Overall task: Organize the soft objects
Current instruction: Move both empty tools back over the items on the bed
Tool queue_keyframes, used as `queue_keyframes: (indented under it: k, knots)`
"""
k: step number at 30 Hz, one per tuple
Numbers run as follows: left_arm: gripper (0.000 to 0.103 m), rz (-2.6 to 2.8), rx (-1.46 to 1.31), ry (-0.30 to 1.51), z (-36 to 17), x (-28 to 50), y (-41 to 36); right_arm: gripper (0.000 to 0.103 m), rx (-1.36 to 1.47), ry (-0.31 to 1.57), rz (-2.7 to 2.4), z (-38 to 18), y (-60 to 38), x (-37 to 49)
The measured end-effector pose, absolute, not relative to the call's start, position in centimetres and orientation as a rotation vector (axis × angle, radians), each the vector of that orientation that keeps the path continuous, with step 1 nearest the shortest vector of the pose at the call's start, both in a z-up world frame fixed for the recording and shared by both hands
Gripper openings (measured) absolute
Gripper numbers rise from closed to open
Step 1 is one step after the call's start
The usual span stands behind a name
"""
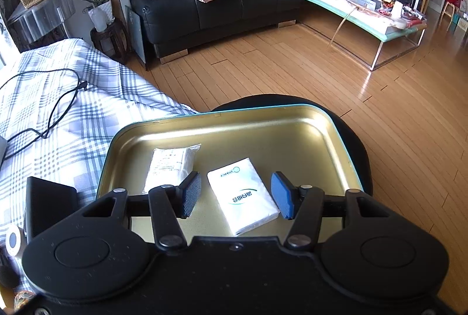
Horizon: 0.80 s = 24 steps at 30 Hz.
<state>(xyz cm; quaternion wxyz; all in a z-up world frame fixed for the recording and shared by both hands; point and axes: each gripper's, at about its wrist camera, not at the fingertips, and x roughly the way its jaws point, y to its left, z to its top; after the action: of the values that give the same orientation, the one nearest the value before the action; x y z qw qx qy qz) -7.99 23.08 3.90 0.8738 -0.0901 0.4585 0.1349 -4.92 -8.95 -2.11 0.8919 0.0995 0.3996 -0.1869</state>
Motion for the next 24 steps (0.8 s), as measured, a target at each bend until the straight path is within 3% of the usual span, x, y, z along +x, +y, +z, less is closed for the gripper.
queue_keyframes:
  k: [10, 16, 24]
  knots:
    - [0.097, 0.439, -0.246, 0.911, 5.1, -12.0, 31.4, 0.054, 0.116, 0.860, -0.364, -2.0, -7.0, -4.5]
    - [0.098, 0.465, -0.347, 0.890, 5.0, -13.1, 34.4, 0.053, -0.064, 0.796, -0.316, -0.7, -3.4, -5.5]
    - [0.101, 0.493, -0.400, 0.875, 4.5, -13.6, 35.6, 0.053, -0.062, 0.697, -0.040, 2.5, 4.2, -8.3]
